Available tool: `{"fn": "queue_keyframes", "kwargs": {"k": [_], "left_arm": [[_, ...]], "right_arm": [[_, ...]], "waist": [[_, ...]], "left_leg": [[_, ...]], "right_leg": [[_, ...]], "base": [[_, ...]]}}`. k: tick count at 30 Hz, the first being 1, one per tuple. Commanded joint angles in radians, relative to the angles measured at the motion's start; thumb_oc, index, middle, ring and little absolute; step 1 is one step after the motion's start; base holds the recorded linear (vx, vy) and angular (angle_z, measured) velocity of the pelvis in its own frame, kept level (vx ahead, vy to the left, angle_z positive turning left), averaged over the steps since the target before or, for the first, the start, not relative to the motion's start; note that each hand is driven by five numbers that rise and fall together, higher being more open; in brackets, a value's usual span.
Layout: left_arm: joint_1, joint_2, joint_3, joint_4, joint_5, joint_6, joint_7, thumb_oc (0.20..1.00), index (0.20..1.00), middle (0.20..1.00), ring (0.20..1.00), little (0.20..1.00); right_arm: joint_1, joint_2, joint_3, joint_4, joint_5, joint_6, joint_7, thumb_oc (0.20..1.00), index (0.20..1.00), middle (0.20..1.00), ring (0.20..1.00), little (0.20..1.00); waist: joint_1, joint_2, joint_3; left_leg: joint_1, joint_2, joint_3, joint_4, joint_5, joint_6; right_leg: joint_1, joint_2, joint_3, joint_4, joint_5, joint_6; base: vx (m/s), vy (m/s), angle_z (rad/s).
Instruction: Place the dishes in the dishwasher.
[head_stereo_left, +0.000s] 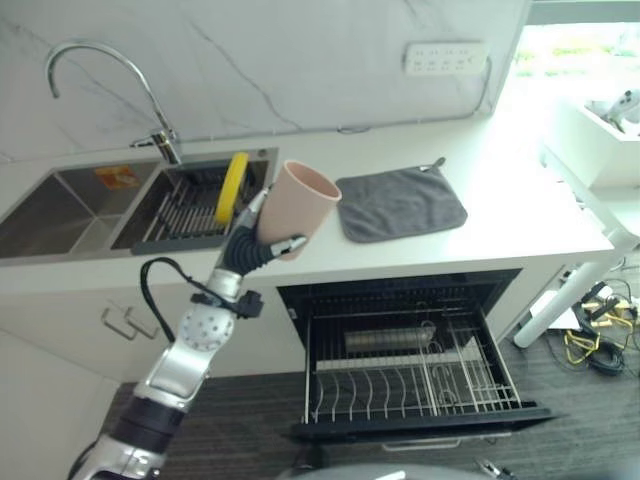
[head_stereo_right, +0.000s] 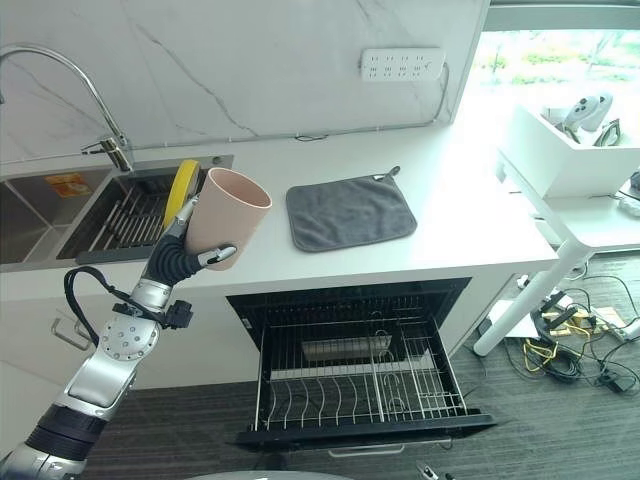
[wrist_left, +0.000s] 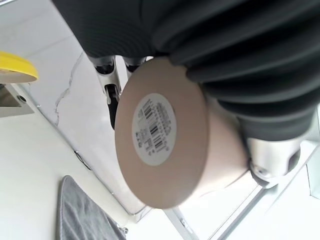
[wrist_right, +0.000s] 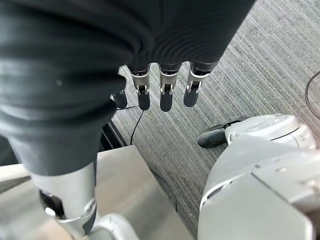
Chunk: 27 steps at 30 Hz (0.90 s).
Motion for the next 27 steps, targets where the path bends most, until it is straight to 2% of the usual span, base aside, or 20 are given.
{"fn": "queue_keyframes", "kwargs": {"k": [1,4,6,7,9,10,13,14,15,18,21,22,25,27], "left_arm": [[-0.074,0.018,0.066,-0.019,-0.037,-0.082,0.008,0.2,0.2,0.2,0.2,0.2],[-0.101,0.028,0.052,0.03,-0.054,-0.098,0.031,0.2,0.2,0.2,0.2,0.2],[-0.111,0.027,0.047,0.043,-0.06,-0.103,0.037,0.2,0.2,0.2,0.2,0.2],[-0.128,0.028,0.043,0.068,-0.086,-0.105,0.05,0.2,0.2,0.2,0.2,0.2],[-0.14,0.027,0.038,0.079,-0.102,-0.106,0.054,0.2,0.2,0.2,0.2,0.2],[-0.163,0.016,0.033,0.099,-0.128,-0.103,0.057,0.2,0.2,0.2,0.2,0.2],[-0.17,0.011,0.032,0.11,-0.134,-0.103,0.058,0.2,0.2,0.2,0.2,0.2],[-0.177,0.011,0.032,0.124,-0.137,-0.102,0.066,0.2,0.2,0.2,0.2,0.2],[-0.183,0.01,0.032,0.137,-0.149,-0.104,0.079,0.2,0.2,0.2,0.2,0.2],[-0.181,-0.006,0.027,0.148,-0.144,-0.115,0.1,0.2,0.2,0.2,0.2,0.2],[-0.182,-0.022,0.02,0.154,-0.125,-0.125,0.131,0.2,0.2,0.2,0.2,0.2],[-0.184,-0.028,0.019,0.152,-0.123,-0.127,0.149,0.2,0.2,0.2,0.2,0.2],[-0.161,-0.084,0.012,0.145,-0.047,-0.21,0.253,0.2,0.2,0.2,0.2,0.2],[-0.151,-0.096,0.003,0.137,-0.007,-0.222,0.284,0.2,0.2,0.2,0.2,0.2]], "right_arm": [[-0.022,-0.026,-0.034,-0.084,0.077,-0.104,-0.103,1.0,1.0,1.0,1.0,1.0],[0.005,-0.032,-0.089,-0.142,0.172,-0.179,-0.156,1.0,1.0,1.0,1.0,1.0],[0.014,-0.03,-0.105,-0.166,0.18,-0.2,-0.162,1.0,1.0,1.0,1.0,1.0],[0.033,-0.026,-0.143,-0.236,0.194,-0.267,-0.169,1.0,1.0,1.0,1.0,1.0],[0.046,-0.027,-0.16,-0.311,0.178,-0.306,-0.184,1.0,1.0,1.0,1.0,1.0],[0.063,-0.029,-0.18,-0.454,0.121,-0.346,-0.195,1.0,1.0,1.0,1.0,1.0],[0.074,-0.029,-0.187,-0.546,0.069,-0.369,-0.216,1.0,1.0,1.0,1.0,1.0],[0.086,-0.033,-0.191,-0.635,0.006,-0.389,-0.247,1.0,1.0,1.0,1.0,1.0],[0.101,-0.049,-0.211,-0.745,-0.1,-0.451,-0.328,1.0,1.0,1.0,1.0,1.0],[0.098,-0.066,-0.234,-0.861,-0.185,-0.478,-0.352,1.0,1.0,1.0,1.0,1.0],[0.081,-0.104,-0.221,-0.992,-0.257,-0.503,-0.313,1.0,1.0,1.0,1.0,1.0],[0.07,-0.128,-0.215,-1.069,-0.273,-0.493,-0.295,1.0,1.0,1.0,1.0,1.0],[0.0,-0.194,-0.15,-1.287,-0.194,-0.481,-0.094,1.0,1.0,1.0,1.0,1.0],[-0.016,-0.203,-0.122,-1.326,-0.147,-0.463,-0.034,1.0,1.0,1.0,1.0,1.0]], "waist": [[0.003,0.001,0.036],[-0.027,-0.013,0.036],[-0.035,-0.016,0.037],[-0.058,-0.024,0.035],[-0.076,-0.03,0.034],[-0.103,-0.037,0.031],[-0.116,-0.04,0.03],[-0.132,-0.043,0.027],[-0.151,-0.045,0.023],[-0.165,-0.043,0.02],[-0.173,-0.04,0.021],[-0.176,-0.039,0.018],[-0.155,-0.041,-0.006],[-0.147,-0.042,-0.011]], "left_leg": [[0.096,0.062,0.053,0.016,-0.115,-0.059],[0.112,0.054,0.087,0.018,-0.127,-0.046],[0.117,0.051,0.097,0.019,-0.131,-0.041],[0.127,0.045,0.122,0.024,-0.142,-0.031],[0.131,0.04,0.134,0.03,-0.15,-0.023],[0.134,0.034,0.15,0.038,-0.159,-0.011],[0.137,0.029,0.16,0.04,-0.163,-0.006],[0.139,0.024,0.171,0.041,-0.166,0.0],[0.145,0.019,0.187,0.039,-0.17,0.005],[0.152,0.012,0.196,0.034,-0.173,0.01],[0.164,0.004,0.2,0.029,-0.178,0.017],[0.169,0.001,0.2,0.026,-0.184,0.019],[0.16,-0.007,0.19,0.027,-0.185,0.019],[0.157,-0.008,0.183,0.029,-0.186,0.019]], "right_leg": [[-0.084,-0.003,-0.075,0.005,0.069,0.021],[-0.09,-0.01,-0.062,0.011,0.078,0.033],[-0.093,-0.013,-0.056,0.015,0.08,0.035],[-0.1,-0.016,-0.041,0.022,0.084,0.042],[-0.106,-0.017,-0.03,0.027,0.087,0.045],[-0.117,-0.02,-0.013,0.036,0.091,0.049],[-0.123,-0.021,-0.005,0.04,0.094,0.052],[-0.131,-0.022,0.003,0.041,0.099,0.056],[-0.142,-0.024,0.01,0.045,0.106,0.061],[-0.15,-0.024,0.017,0.047,0.111,0.063],[-0.149,-0.024,0.021,0.048,0.111,0.062],[-0.145,-0.025,0.021,0.047,0.106,0.064],[-0.138,-0.015,0.023,0.035,0.097,0.048],[-0.131,-0.013,0.021,0.033,0.091,0.043]], "base": [[-0.04,-0.019,-0.24],[-0.03,-0.009,-0.39],[-0.02,0.008,-0.52],[-0.02,0.007,-0.6],[-0.03,-0.001,-0.45],[-0.04,-0.004,-0.38],[-0.03,0.002,-0.36],[-0.05,0.02,-0.71],[-0.04,0.031,-0.42],[-0.02,0.029,-0.31],[0.0,0.038,-0.18],[-0.01,0.038,-0.16],[0.0,0.023,-0.12],[0.01,0.007,0.07]]}}
